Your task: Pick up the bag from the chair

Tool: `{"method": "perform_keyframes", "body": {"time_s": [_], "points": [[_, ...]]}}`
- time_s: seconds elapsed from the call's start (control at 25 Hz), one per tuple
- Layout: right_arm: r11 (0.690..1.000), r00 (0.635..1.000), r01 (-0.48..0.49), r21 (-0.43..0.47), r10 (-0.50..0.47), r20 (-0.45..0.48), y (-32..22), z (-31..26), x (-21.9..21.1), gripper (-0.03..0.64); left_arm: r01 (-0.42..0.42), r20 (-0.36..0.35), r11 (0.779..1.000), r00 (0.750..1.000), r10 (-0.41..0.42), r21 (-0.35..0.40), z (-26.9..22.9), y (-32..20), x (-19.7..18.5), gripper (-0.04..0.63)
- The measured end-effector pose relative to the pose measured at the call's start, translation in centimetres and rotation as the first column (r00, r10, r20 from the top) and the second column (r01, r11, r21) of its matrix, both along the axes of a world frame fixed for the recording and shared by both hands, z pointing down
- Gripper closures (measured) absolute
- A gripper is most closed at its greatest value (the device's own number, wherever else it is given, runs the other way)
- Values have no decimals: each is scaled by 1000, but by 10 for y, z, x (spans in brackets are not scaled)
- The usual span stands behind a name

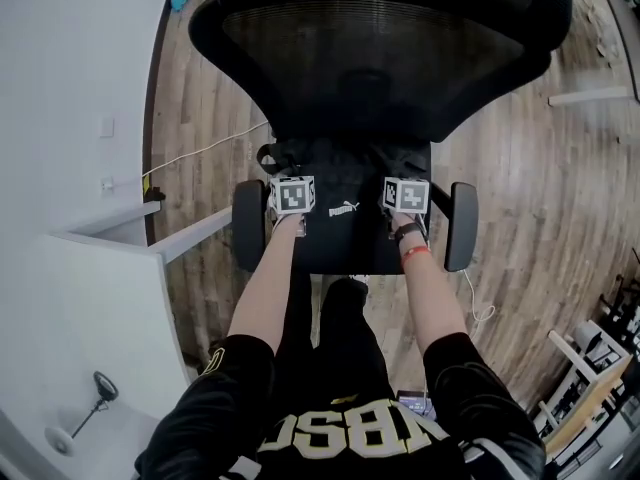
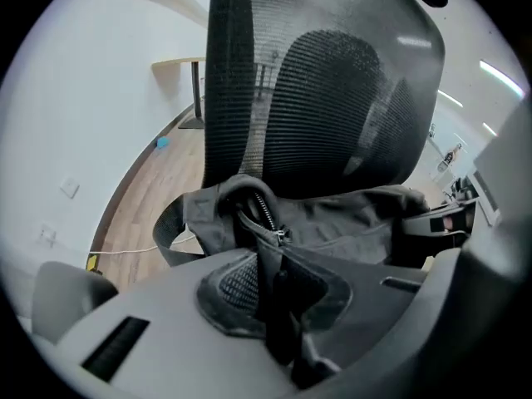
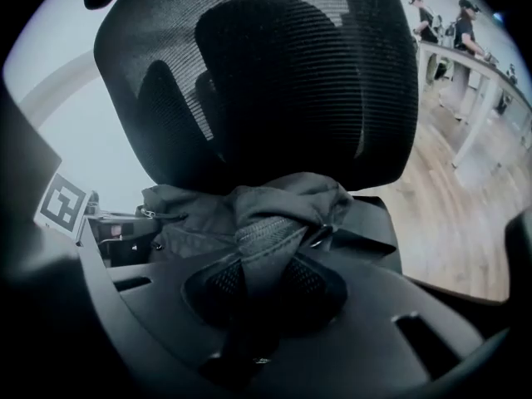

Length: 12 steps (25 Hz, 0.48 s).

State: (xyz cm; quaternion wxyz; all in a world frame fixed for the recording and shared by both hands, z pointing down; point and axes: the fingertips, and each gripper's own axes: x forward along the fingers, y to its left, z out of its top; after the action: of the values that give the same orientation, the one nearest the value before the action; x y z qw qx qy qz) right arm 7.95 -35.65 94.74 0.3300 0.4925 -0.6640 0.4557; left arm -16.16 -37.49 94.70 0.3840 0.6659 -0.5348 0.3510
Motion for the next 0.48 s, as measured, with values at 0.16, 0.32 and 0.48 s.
{"method": "perform_keyframes", "body": {"time_s": [0.16,0.32,0.48], "points": [[1000,1000,-9,28,9,2,5,-29,-3,540,2,-2,999,1000,-2,45,-32,3,-3,554],[998,999,-31,62,30,16,11,-60,-6,541,5,-36,997,999,-2,78,-63,9,-2,554],[989,999,-40,142,36,30,10,-104,-7,540,13,-58,988,998,-4,153,-111,6,-2,554]]}}
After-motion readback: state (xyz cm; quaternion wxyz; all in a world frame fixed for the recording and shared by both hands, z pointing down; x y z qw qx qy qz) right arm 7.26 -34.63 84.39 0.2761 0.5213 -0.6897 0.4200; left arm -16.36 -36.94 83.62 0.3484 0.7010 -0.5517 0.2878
